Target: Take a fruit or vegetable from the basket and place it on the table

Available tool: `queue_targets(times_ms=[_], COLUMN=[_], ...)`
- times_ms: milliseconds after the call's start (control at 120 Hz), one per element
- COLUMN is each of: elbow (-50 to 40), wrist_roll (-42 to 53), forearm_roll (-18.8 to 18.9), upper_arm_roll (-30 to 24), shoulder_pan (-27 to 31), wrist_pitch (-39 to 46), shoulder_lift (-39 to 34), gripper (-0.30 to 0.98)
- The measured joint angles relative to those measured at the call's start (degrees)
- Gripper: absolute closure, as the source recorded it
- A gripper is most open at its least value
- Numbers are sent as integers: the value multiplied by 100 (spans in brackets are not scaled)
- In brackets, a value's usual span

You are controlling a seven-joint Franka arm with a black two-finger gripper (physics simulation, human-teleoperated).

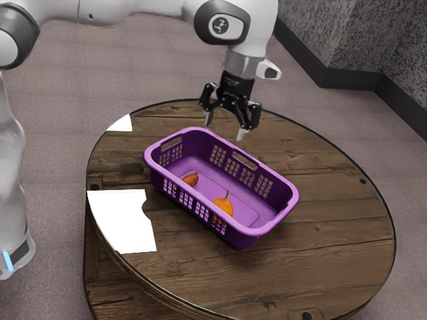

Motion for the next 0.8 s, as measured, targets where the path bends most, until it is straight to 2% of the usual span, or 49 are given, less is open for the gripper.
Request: queue_targets(times_ms=[150,233,333,667,800], elbow=[-270,-723,-860,-662,-1020], wrist_roll=[-340,-517,-776,-1555,-1773], forearm_roll=[-4,-5,25,221,246], upper_arm_roll=[135,139,122,119,112], shoulder_pan=[-58,-64,-71,-74,-80], wrist_pitch=[16,241,441,449,665], shoulder_lift=[-188,-461,-601,-288,-380], gripper=[0,0,0,0,0])
